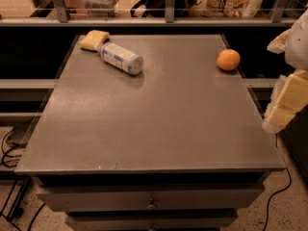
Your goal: Pick orange
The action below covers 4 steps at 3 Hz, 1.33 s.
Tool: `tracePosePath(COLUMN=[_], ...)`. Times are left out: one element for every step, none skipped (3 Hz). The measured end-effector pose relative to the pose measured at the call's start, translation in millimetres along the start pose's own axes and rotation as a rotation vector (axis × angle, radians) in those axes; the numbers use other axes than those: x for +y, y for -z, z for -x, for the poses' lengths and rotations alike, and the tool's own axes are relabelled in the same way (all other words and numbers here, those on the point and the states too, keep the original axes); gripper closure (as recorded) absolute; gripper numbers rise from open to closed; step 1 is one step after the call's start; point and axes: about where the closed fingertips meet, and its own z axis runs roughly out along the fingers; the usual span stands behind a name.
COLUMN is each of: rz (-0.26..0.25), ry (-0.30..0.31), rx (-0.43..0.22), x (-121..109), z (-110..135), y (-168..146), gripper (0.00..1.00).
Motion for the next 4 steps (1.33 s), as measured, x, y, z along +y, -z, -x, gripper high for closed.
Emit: tracePosePath(rz=[-0.024, -0.062, -0.095, -0.11], ry=[-0.087, -0.155, -0.19, -0.204], rx=[-0.063, -0.139, -0.175, -0.212], x=[-16, -46, -76, -115], z=[5, 15, 26, 28], y=[-8, -19, -33, -52], gripper=[0.0, 0.0, 0.0, 0.0])
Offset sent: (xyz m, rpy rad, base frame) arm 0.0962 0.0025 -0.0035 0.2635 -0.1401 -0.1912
